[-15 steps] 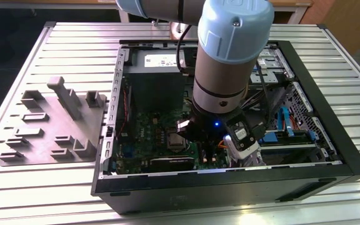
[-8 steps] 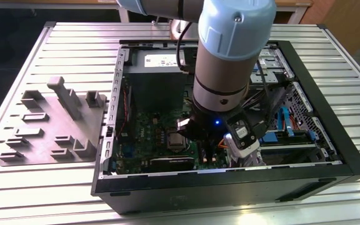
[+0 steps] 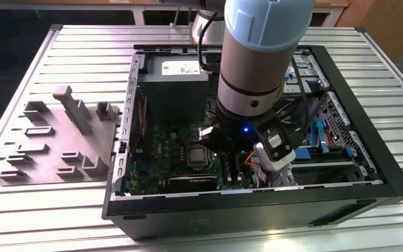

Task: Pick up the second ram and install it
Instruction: 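Press down the second ram until it locks into place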

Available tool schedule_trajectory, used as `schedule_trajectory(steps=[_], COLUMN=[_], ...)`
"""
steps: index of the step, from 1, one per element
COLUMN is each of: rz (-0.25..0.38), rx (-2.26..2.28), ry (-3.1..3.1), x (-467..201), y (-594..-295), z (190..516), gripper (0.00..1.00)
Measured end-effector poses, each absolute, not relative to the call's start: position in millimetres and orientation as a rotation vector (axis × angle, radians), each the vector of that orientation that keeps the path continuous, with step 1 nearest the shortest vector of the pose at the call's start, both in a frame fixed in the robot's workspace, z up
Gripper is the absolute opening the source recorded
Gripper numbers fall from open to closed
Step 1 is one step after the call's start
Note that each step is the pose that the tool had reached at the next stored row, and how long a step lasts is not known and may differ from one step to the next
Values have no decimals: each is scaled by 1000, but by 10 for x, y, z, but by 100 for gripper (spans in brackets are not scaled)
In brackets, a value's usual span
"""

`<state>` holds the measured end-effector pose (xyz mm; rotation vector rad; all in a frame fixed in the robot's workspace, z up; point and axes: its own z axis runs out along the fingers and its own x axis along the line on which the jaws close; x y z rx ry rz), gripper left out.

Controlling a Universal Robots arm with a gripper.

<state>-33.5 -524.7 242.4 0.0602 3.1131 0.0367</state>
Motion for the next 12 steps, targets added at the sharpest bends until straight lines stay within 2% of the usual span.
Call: schedule_trajectory(steps=[5,12], rz=[36,36], rx=[60,60], ry=[3113,3113], x=[-335,-335], y=[-5208,-4972], z=[2425,2420], gripper=[10,10])
